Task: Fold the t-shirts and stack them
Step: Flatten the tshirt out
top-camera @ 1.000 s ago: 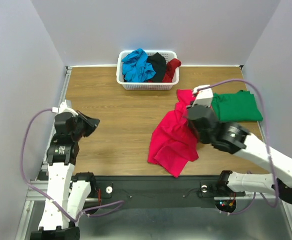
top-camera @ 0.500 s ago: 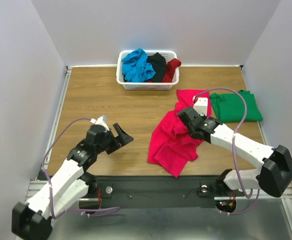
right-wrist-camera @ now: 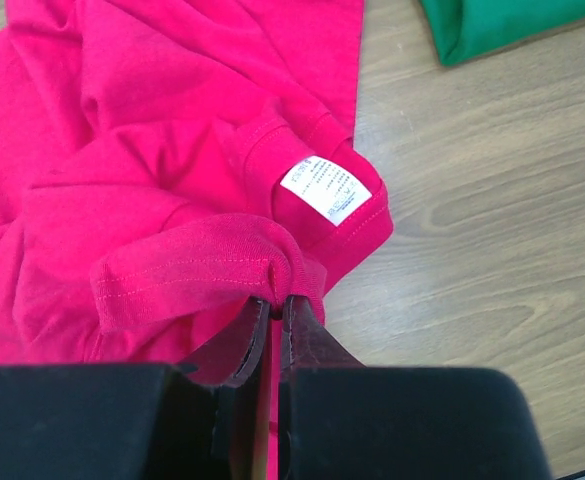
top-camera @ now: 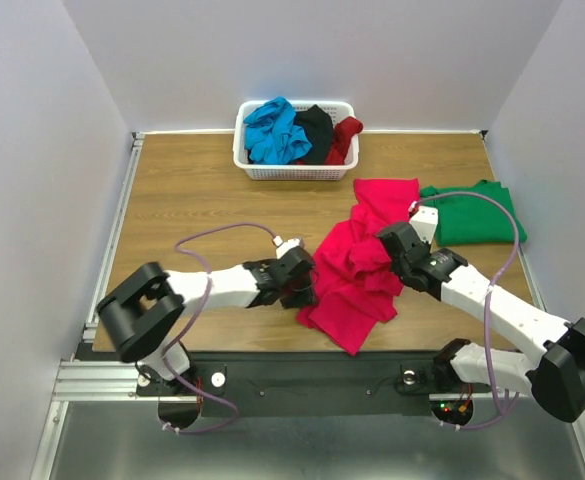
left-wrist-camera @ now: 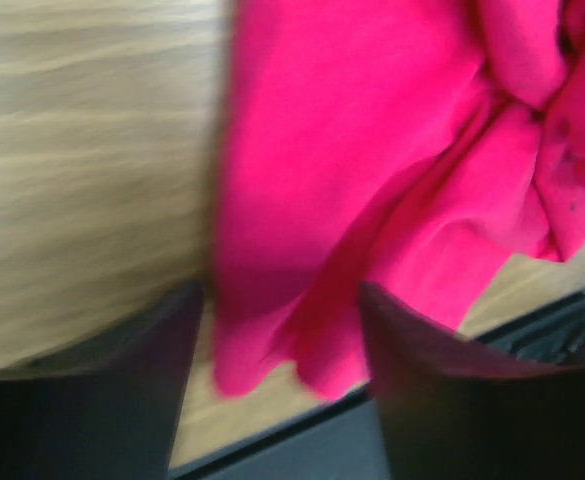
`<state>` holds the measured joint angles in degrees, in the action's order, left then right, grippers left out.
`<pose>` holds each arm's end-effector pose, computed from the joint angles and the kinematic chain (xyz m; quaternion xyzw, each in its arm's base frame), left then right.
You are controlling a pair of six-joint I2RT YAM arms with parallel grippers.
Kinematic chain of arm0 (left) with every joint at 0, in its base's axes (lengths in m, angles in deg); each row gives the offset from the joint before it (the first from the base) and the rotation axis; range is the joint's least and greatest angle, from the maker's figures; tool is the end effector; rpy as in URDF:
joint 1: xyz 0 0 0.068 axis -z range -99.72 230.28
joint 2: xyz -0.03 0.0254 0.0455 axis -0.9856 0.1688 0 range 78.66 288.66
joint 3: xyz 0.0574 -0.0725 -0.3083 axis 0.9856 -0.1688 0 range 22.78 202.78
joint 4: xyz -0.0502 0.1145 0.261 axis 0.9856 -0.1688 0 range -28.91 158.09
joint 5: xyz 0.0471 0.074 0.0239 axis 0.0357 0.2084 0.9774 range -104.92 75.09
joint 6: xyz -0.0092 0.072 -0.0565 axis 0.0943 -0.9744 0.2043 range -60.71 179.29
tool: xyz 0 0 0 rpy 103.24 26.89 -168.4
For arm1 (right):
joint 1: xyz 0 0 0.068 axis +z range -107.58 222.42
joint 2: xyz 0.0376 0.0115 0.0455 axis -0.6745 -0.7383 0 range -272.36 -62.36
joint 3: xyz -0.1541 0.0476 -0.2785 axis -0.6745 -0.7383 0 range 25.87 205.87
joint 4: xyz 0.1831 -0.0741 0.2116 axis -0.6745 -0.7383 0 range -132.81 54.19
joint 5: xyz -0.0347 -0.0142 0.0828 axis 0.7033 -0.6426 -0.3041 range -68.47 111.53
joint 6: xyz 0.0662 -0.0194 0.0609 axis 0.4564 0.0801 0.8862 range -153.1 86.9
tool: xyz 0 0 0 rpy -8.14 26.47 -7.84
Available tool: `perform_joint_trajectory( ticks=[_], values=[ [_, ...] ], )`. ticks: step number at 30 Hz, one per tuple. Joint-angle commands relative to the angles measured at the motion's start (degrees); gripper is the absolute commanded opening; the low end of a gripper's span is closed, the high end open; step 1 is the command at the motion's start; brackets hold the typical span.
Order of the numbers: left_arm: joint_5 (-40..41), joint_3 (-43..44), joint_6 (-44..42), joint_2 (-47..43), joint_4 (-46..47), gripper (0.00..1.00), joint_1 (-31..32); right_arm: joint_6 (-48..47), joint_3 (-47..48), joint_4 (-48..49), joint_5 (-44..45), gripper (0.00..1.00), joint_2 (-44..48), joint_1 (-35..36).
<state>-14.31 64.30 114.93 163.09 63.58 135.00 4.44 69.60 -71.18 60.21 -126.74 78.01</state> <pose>0.1954 -0.2749 0.1681 -0.0094 0.9317 -0.2953 0.2114 0.2250 0.0975 0.2414 0.1121 0.9006 -0.0901 0.4101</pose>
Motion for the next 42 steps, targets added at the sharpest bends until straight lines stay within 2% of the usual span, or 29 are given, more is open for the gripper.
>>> perform_joint_trajectory(
  ticks=[1, 2, 5, 7, 9, 10, 14, 20, 22, 23, 24, 25, 26, 28, 29, 30, 32, 34, 35, 37, 38, 42],
  values=[
    [6.68, 6.46, 0.00, 7.58, -3.12, 0.23, 1.44, 0.43, -0.57, 2.94, -1.32, 0.00, 2.94, -0.61],
    [8.00, 7.86, -0.09, 8.99, -6.27, 0.00, 1.44, 0.17, -0.74, 3.12, -1.93, 0.00, 3.55, -0.70],
    [13.36, 13.74, -2.19, 12.86, -11.03, 0.00, 0.75, -0.80, -1.36, 3.91, -3.95, 0.00, 4.26, -0.70],
    [19.77, 16.21, -3.25, 13.40, -16.45, 0.00, -1.18, -1.41, -1.62, 4.44, -5.36, 0.00, 4.18, -0.70],
    [24.51, 18.67, -4.57, 13.40, -19.64, 0.00, -4.25, -2.12, -2.24, 5.23, -7.47, 0.00, 4.00, -0.70],
    [26.71, 19.04, -6.49, 13.31, -19.92, 0.00, -8.88, -2.55, -2.59, 5.75, -8.17, 0.00, 3.82, -0.70],
    [26.37, 24.90, -18.87, 16.55, -17.54, 0.00, -18.93, -4.22, -5.14, 11.80, -13.16, 0.00, 4.35, -0.70],
    [21.29, 37.56, -27.86, 23.67, -15.34, 0.00, -27.55, -5.81, -7.34, 17.71, -25.56, 0.00, 3.82, -0.70],
    [21.46, 45.12, -30.39, 28.06, -16.75, 0.00, -30.28, -5.81, -7.69, 18.58, -29.43, 0.00, 4.00, -0.70],
    [21.55, 47.49, -30.67, 29.38, -19.02, 0.03, -30.89, -6.07, -8.30, 19.02, -30.67, 0.00, 4.26, -0.70],
    [21.11, 51.78, -31.37, 31.05, -20.35, 0.21, -31.68, -6.16, -8.48, 19.55, -31.90, 0.00, 4.78, -0.70],
    [20.85, 53.13, -31.90, 31.24, -22.19, 0.29, -31.78, -6.34, -8.65, 19.64, -32.17, 0.00, 5.05, -0.70],
    [20.84, 53.66, -32.08, 30.89, -22.55, 0.43, -31.78, -6.43, -8.83, 19.56, -32.08, 0.01, 5.40, -0.61],
    [19.71, 51.92, -31.91, 27.13, -21.86, 0.54, -31.78, -6.16, -9.18, 19.64, -31.73, 0.00, 6.46, -0.70],
    [19.18, 50.61, -31.04, 25.20, -21.59, 0.80, -31.78, -6.08, -9.27, 19.64, -31.73, 0.00, 6.81, -0.70],
    [18.13, 47.11, -30.68, 20.83, -21.16, 0.98, -31.78, -5.99, -9.45, 19.64, -31.91, 0.00, 7.07, -0.61],
    [16.19, 42.79, -28.75, 15.71, -20.19, 0.98, -31.69, -6.07, -9.45, 19.56, -32.08, 0.00, 7.51, -0.61],
    [15.40, 34.63, -23.66, 7.10, -19.84, 0.98, -31.60, -6.16, -9.62, 19.56, -31.38, 0.00, 7.69, -0.70],
    [14.18, 27.37, -20.08, 1.07, -18.27, 0.98, -30.65, -6.08, -9.80, 19.56, -31.03, 0.01, 8.04, -0.70],
    [11.63, 19.43, -16.80, -4.50, -16.07, 0.99, -28.98, -5.81, -10.24, 19.56, -30.59, 0.00, 8.48, -0.70],
    [11.01, 12.43, -14.88, -9.05, -14.23, 0.99, -26.10, -5.55, -10.33, 19.56, -30.07, 0.00, 9.26, -0.70],
    [12.32, 0.01, -3.89, -16.46, -15.61, 0.98, -18.71, -5.37, -11.03, 19.47, -28.66, 0.00, 11.29, -0.70]
  ],
)
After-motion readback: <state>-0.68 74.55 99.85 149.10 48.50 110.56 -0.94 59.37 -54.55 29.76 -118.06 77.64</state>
